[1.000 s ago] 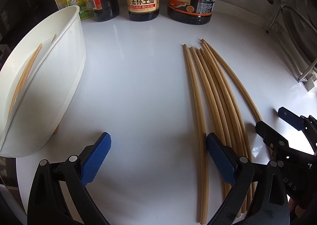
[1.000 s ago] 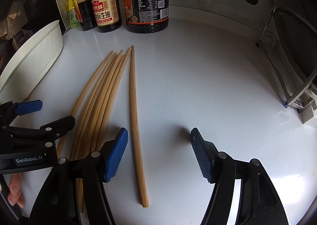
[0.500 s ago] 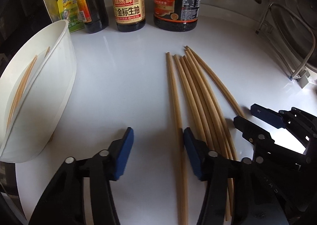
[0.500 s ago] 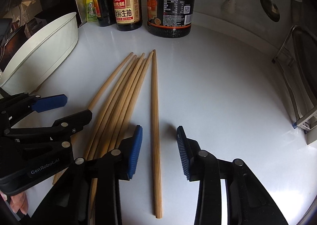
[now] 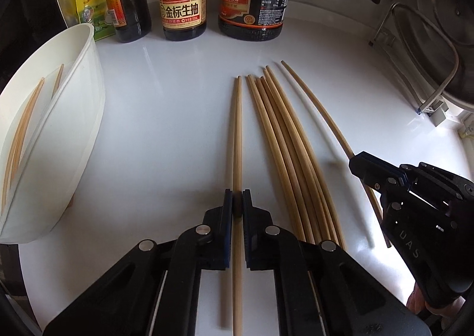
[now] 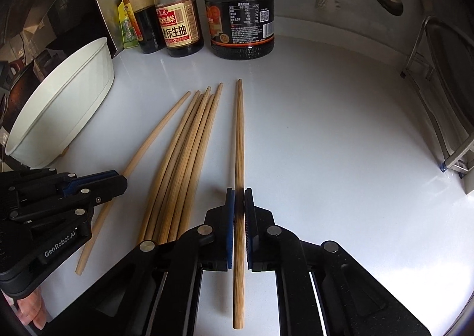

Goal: Organize utensils
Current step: 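Carry both held chopsticks over the water basin and lower them in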

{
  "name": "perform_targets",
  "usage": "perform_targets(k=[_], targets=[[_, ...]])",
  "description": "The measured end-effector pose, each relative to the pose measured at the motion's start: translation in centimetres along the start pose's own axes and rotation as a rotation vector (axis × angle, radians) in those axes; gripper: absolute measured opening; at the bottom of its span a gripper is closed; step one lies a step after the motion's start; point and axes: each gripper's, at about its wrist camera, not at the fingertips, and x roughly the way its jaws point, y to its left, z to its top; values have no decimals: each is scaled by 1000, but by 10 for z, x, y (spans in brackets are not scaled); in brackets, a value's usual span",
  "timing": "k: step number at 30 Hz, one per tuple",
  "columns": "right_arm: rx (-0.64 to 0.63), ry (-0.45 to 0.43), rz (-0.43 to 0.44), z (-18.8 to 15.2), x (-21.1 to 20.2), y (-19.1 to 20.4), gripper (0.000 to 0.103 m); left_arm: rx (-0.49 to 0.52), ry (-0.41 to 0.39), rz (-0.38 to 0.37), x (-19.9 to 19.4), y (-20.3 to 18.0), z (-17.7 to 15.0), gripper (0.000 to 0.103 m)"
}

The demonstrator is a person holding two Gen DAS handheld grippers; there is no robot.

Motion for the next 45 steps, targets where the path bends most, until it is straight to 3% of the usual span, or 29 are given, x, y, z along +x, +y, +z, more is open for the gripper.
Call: perform_targets(k=[10,16,24,34,39,45], targets=[[50,-82,2,25,-49,13,6,-11,-86,-15,-60,31,24,7],[20,-124,42,51,-69,58,6,-36,-154,4,-98,67,42,7],[-25,-143,104,95,-64,125,6,-79,-201,50,-126,141,57,7],[-93,-66,195,130,-18,217,6,-174,-156,139,-110,240,51,7],[-124,-4,217,139,11,254,6,-185,-116,148,-92,266,53,7],[-107,99,216,146,48,268,6,-194,-55,127,-64,280,54,7]])
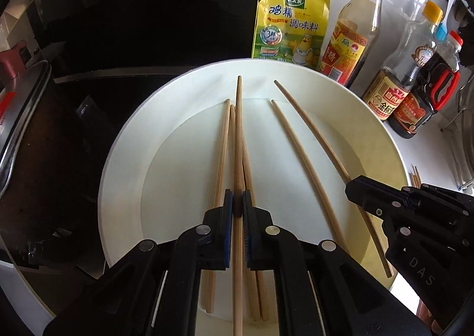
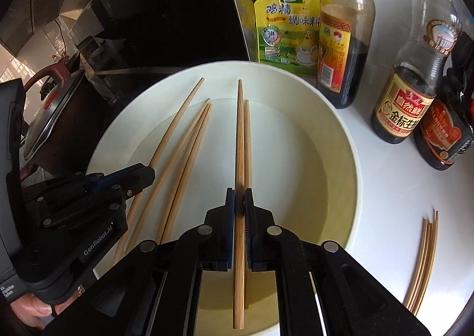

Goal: Organize utensils
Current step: 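Carry both held chopsticks over the water basin and lower them in, then open the left tool to drop its chopstick while the right tool releases its own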

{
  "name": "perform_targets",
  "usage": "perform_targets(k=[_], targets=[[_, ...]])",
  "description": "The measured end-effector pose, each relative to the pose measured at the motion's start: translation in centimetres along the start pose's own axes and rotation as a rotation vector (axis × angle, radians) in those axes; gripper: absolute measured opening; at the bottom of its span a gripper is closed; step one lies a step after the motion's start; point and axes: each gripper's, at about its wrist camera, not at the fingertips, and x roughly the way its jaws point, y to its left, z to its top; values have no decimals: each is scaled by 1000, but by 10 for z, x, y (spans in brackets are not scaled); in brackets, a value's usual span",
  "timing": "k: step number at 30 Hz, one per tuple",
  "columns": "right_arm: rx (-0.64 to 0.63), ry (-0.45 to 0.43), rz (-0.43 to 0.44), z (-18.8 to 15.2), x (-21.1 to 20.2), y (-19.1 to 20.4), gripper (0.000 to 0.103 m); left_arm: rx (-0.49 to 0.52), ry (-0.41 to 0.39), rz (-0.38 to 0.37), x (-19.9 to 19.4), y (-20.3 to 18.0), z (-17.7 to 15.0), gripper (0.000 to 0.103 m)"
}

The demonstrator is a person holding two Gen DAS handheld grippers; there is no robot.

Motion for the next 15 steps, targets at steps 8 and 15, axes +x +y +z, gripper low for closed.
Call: perform_targets(k=[8,15], targets=[[30,57,0,1,21,-4,6,-5,59,0,22,8,-2,7],[27,57,-6,1,21,-3,12,-25,70,2,23,10,-4,32]])
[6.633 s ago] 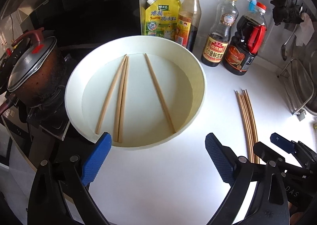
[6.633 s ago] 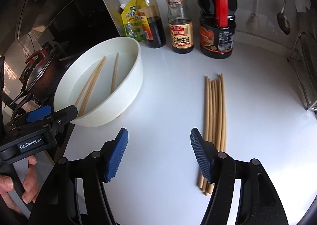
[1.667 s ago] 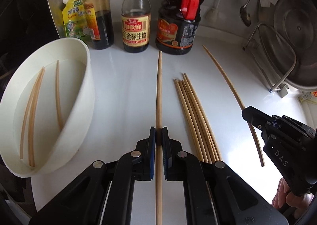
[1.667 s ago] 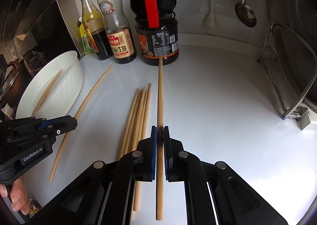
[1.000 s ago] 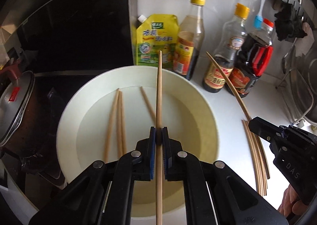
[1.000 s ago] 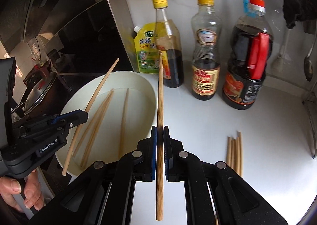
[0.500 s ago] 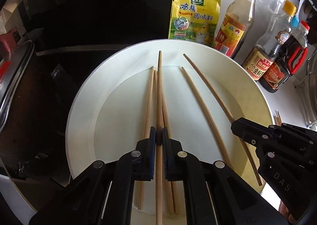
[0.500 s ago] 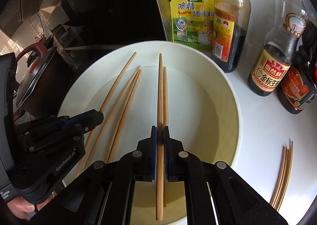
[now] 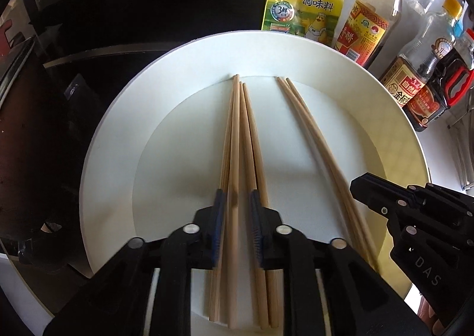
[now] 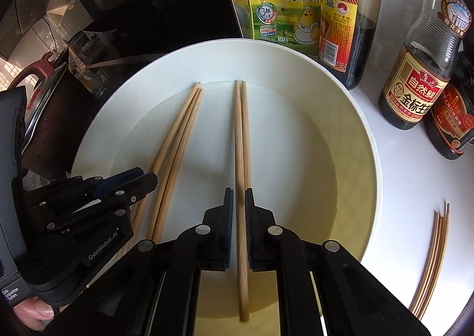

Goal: Organize utensils
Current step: 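Open the left tool to drop its chopstick while the right tool releases its own, then withdraw both open tools from the basin back over the chopstick pile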

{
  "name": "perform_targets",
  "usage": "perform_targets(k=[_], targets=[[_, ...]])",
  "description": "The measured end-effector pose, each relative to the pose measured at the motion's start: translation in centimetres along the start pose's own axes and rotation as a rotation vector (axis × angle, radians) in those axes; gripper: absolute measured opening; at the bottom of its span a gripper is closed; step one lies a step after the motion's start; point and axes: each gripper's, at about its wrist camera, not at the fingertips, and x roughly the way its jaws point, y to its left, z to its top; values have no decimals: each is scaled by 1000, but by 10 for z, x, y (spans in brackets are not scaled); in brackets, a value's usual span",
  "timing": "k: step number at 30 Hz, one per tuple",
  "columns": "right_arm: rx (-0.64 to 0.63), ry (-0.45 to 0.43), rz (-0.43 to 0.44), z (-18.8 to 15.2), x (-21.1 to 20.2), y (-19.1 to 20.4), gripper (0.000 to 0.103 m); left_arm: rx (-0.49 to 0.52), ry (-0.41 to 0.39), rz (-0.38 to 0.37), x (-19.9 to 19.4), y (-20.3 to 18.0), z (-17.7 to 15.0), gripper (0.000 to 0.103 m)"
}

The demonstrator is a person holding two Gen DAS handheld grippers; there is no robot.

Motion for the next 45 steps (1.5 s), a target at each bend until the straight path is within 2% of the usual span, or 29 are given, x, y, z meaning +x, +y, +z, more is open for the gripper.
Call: perform_targets(k=[2,5,9,16,25,27,31,36,45], targets=[[-5,-13,-11,1,-4,0,14,-7,-21,14,-6,2,-1,47],[-3,-30,-17,0,-11,-1,14,-13,-33,26,-11,4,0,48],[5,-38,-17,-4,-17,-4,21,-20,-43,35,-18,7,-3,52],[6,-67,-16,-11,-34,-5,28,-24,-67,41,-34,8,-12,58],[5,-104,-18,-33,-61,0,32,-27,-109,45,-64,7,-27,62],[10,-110,-17,-38,-66,0,38,-29,-113,48,-70,6,-32,63],[12,-119,-19,-48,-77,1,39,-37,-132,49,-84,4,-41,68],[16,-137,-18,-60,-91,-1,43,-44,-146,44,-97,-2,-51,75],[34,-131,-38,-91,-111,-16,47,-38,-146,32,-112,-27,-72,80]])
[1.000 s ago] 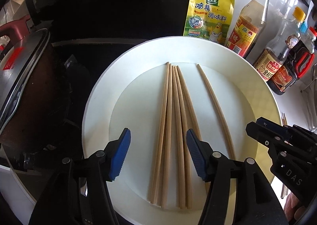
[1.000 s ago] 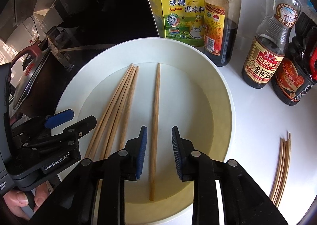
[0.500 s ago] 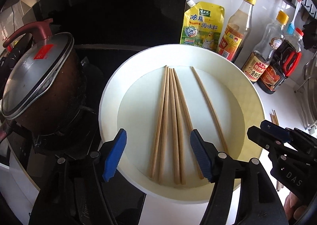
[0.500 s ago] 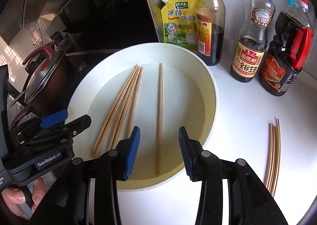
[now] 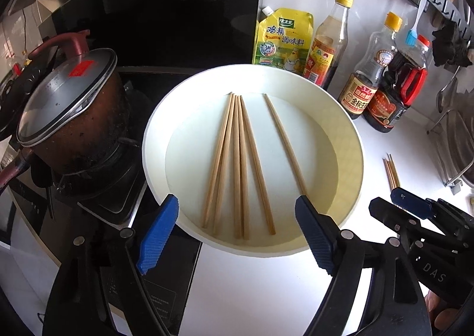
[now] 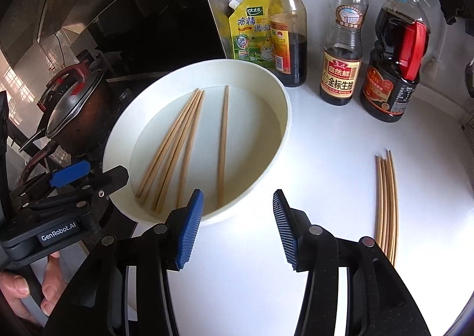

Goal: Organize utensils
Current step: 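Withdraw both open tools from the basin back over the chopstick pile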

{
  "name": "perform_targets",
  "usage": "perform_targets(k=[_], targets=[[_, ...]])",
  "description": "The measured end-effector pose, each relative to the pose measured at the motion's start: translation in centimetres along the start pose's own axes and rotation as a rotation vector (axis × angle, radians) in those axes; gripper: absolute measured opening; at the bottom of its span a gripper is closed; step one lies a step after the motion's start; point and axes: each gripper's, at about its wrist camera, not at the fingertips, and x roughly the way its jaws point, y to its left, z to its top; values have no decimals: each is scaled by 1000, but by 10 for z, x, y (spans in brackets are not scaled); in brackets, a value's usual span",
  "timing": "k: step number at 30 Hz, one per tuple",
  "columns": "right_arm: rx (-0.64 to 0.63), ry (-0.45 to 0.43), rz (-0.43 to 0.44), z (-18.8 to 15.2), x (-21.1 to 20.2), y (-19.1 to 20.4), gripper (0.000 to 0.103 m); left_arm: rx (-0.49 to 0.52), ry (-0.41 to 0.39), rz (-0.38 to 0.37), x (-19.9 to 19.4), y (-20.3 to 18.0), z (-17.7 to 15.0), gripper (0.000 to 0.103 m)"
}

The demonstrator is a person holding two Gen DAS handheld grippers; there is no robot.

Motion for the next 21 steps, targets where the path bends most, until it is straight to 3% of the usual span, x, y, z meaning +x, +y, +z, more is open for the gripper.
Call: perform_targets(k=[6,21], targets=[[30,-7,-30,-19,-17,-25,50,18,7,-1,-8,-21,-14,87],[116,-16,-164,-73,-52,-112,54,104,24,-68,-5,-90,-47,89]])
